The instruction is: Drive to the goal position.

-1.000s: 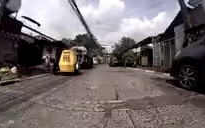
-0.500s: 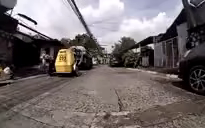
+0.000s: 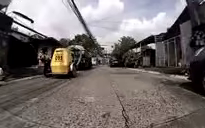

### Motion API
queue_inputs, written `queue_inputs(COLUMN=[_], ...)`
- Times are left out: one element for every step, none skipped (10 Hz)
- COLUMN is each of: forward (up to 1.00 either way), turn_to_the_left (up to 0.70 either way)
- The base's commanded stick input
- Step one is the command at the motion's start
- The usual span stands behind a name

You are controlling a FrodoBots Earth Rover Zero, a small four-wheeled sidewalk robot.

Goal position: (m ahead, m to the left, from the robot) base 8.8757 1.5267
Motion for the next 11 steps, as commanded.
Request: queue_inputs(forward=[0.70,0.70,0.70,0.70,0.70,0.70,0.70,0.70,0.70,0.70,0.70], turn_to_the_left=[0.00,0.00,0.00,0.00,0.00,0.00,0.00,0.00,0.00,0.00,0.00])
